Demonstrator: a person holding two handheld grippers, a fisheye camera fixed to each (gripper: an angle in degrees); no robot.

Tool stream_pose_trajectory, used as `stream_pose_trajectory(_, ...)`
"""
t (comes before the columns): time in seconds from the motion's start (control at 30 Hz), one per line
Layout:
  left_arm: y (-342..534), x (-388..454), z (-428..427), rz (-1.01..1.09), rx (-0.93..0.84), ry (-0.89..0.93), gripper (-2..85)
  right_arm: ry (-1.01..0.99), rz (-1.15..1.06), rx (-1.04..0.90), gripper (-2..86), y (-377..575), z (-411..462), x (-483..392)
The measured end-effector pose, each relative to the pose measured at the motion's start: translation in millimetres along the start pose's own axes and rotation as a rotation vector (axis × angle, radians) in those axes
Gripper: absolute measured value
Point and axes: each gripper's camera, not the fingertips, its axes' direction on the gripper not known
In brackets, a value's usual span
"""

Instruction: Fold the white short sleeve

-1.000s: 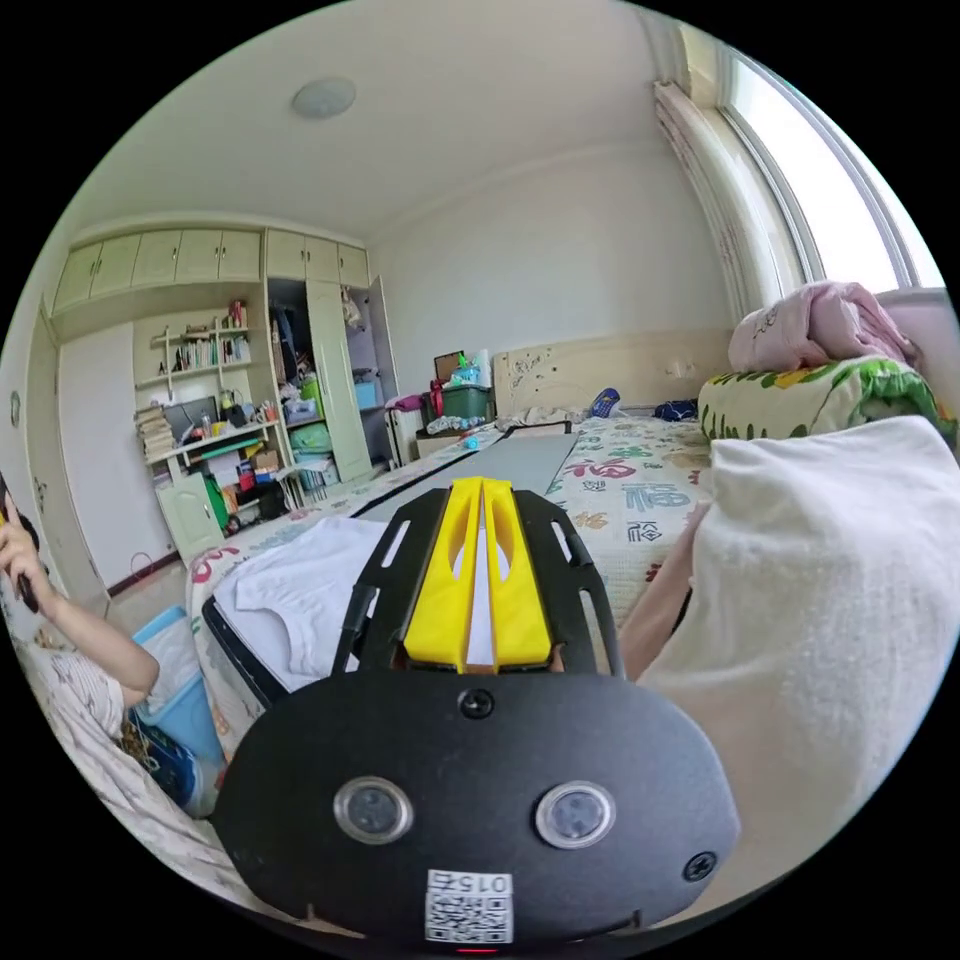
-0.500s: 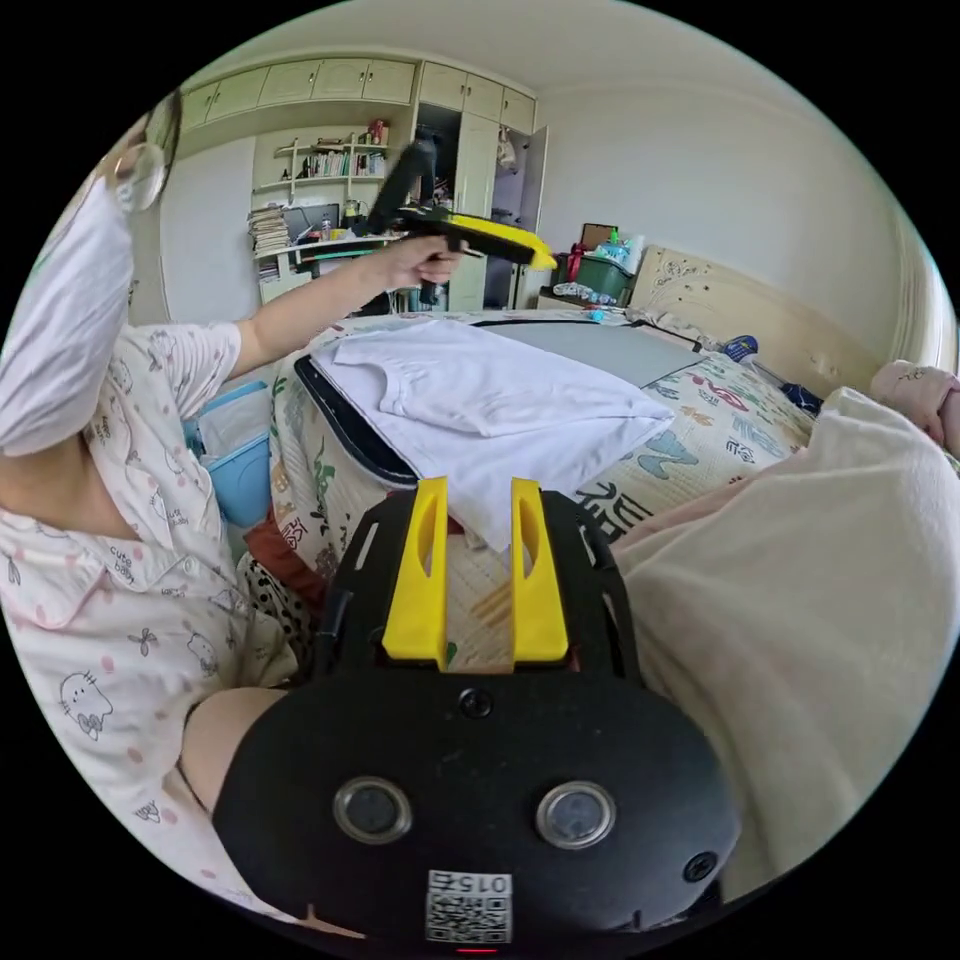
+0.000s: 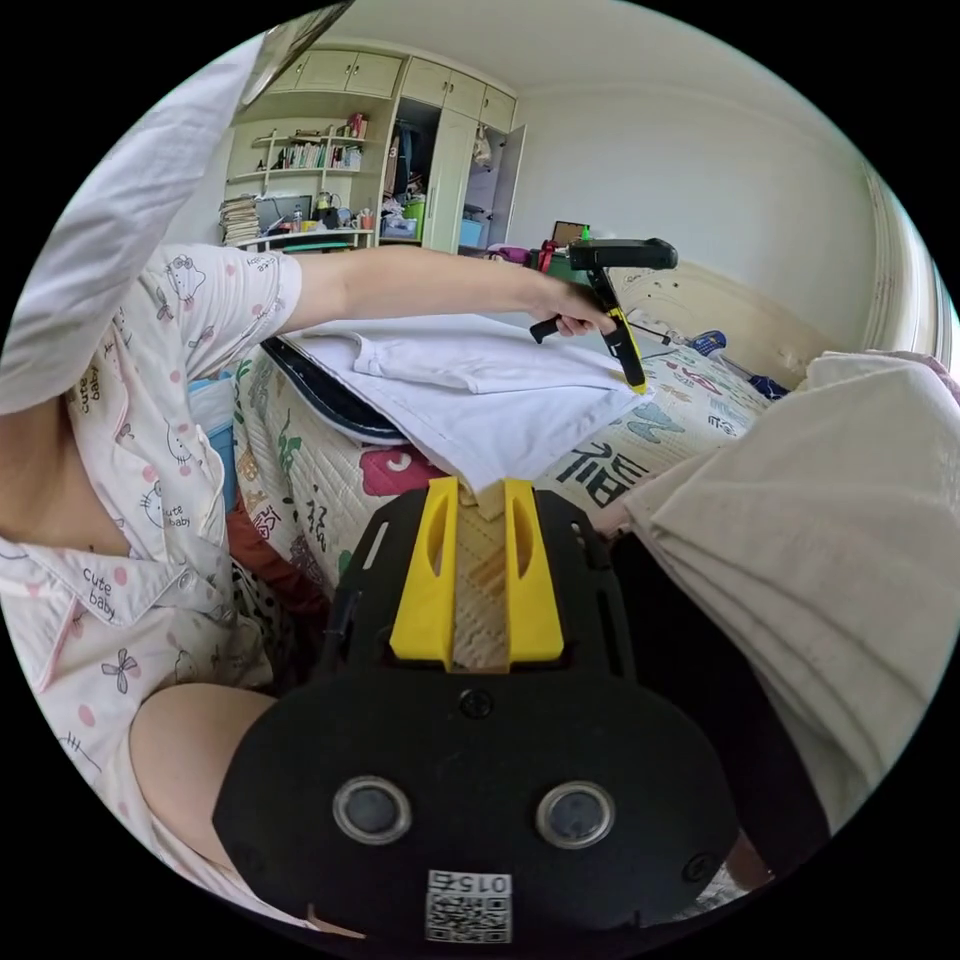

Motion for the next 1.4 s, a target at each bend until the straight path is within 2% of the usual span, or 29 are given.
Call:
stream_pose_trajectory(0.07, -9, 11, 21, -0.026, 0.021, 0.059, 5.9, -0.001, 0.011, 0.015, 4.8, 6, 7, 7)
stream_pose_trajectory(0.2, -16, 23, 39, -0.077, 0.062, 0.086, 2.9, 0.01, 0.026, 0.052, 1.6, 12, 15, 17)
stream_pose_trajectory(0.3, -23, 38, 57, -0.112, 0.059, 0.095, 2.8, 0.042, 0.017, 0.04, 3.0, 13, 28, 21)
stream_pose_trajectory(0.37, -29, 57, 64, -0.104, 0.068, 0.093, 3.8, 0.075, 0.003, 0.001, 7.6, 14, 44, 23)
stream_pose_trajectory(0.5, -38, 91, 80, -0.1, 0.041, 0.059, 6.7, 0.086, 0.015, -0.037, 7.8, 14, 72, 32)
stream_pose_trajectory(0.73, -47, 158, 95, -0.114, 0.033, 0.043, 1.6, 0.146, 0.053, -0.023, 0.4, 23, 103, 50)
stream_pose_trajectory(0.8, -47, 176, 90, -0.102, 0.041, 0.014, 1.2, 0.115, 0.072, 0.014, 0.9, 33, 108, 55)
stream_pose_trajectory(0.87, -45, 194, 84, -0.108, 0.048, 0.004, 1.0, 0.047, 0.074, 0.043, 5.3, 50, 121, 58)
stream_pose_trajectory(1.0, -37, 218, 78, -0.114, 0.052, -0.008, 0.7, 0.054, 0.024, 0.057, 11.6, 62, 151, 48)
stream_pose_trajectory(1.13, -24, 243, 74, -0.133, 0.052, -0.01, 0.7, 0.206, -0.019, 0.064, 11.1, 55, 194, 37)
stream_pose_trajectory(1.27, -5, 268, 64, -0.148, 0.057, -0.021, 0.7, 0.323, -0.004, 0.102, 3.4, 68, 223, 37)
stream_pose_trajectory(1.4, 12, 289, 56, -0.152, 0.073, -0.03, 0.7, 0.424, -0.03, 0.18, 6.8, 83, 226, 34)
